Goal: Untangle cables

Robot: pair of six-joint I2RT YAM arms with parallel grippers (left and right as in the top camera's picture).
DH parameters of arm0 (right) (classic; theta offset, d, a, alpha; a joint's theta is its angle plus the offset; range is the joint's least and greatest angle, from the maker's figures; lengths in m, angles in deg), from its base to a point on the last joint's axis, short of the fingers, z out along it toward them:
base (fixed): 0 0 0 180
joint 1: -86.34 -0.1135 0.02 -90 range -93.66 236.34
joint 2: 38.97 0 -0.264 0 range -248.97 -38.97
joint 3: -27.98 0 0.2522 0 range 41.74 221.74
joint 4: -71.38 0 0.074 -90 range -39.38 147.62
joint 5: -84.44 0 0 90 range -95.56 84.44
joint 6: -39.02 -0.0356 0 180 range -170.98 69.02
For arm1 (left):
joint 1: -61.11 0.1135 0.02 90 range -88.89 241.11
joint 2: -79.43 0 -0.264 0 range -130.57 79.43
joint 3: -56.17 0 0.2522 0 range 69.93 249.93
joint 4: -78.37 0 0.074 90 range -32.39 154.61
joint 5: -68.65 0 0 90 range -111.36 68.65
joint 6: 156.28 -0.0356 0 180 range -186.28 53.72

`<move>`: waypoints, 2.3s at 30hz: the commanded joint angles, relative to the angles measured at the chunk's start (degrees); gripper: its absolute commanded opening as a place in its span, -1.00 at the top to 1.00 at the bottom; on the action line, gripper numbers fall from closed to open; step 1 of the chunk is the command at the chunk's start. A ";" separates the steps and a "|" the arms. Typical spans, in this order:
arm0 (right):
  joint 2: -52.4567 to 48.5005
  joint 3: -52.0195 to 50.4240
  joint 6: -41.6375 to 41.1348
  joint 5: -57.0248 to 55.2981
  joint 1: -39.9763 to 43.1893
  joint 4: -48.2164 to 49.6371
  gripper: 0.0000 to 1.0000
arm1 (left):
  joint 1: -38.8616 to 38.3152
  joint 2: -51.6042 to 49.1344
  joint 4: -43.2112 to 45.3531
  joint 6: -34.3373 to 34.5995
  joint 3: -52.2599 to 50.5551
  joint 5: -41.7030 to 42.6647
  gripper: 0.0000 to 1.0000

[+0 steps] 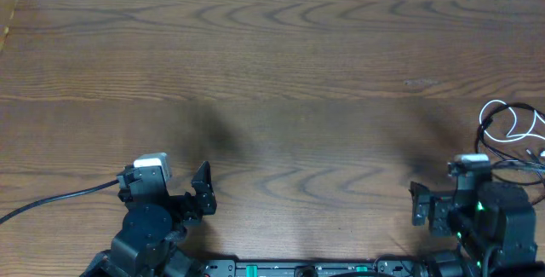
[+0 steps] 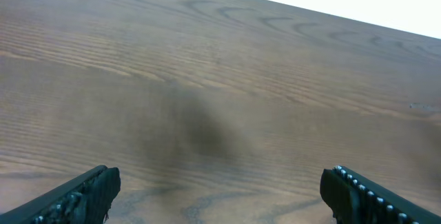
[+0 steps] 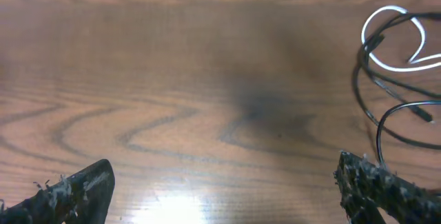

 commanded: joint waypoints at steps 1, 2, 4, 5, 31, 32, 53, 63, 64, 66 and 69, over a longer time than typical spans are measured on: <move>3.45 -0.42 -0.48 -0.61 1.14 -0.02 -0.99 | -0.24 0.15 0.07 0.55 -0.24 -0.76 -0.96; 4.26 -0.42 -0.48 -0.63 1.14 -0.02 -0.99 | -0.24 0.15 0.07 0.55 -0.24 -0.79 -0.96; 6.10 -0.42 -0.48 -0.63 1.14 -0.02 -0.98 | -0.24 0.15 0.09 0.55 -0.24 -0.79 -0.96; 6.99 -0.44 -0.48 -0.63 1.14 -0.02 -0.99 | -0.24 0.15 0.07 0.55 -0.24 -0.79 -0.96; 24.94 -22.32 -0.46 -0.15 2.49 37.22 -0.98 | -0.24 0.15 0.07 0.55 -0.24 -0.76 -0.96; 24.94 -24.26 -0.46 -0.13 2.49 40.52 -0.99 | -0.24 0.15 0.07 0.55 -0.24 -0.79 -0.96; 24.98 -45.88 2.60 2.36 2.49 61.79 -0.99 | -0.24 0.15 0.07 0.55 -0.24 -0.76 -0.96; 24.98 -45.86 4.28 2.38 2.62 65.40 -0.98 | -0.24 0.15 0.07 0.55 -0.24 -0.76 -0.96; 24.98 -45.86 5.70 2.40 2.62 65.79 -0.99 | -0.24 0.15 0.07 0.55 -0.24 -0.76 -0.96; 24.98 -45.86 7.63 2.40 2.62 65.20 -0.99 | -0.24 0.15 0.09 0.55 -0.24 -0.79 -0.96; 24.98 -45.86 7.72 2.67 2.62 61.61 -0.98 | -0.24 0.15 0.09 0.55 -0.24 -0.79 -0.96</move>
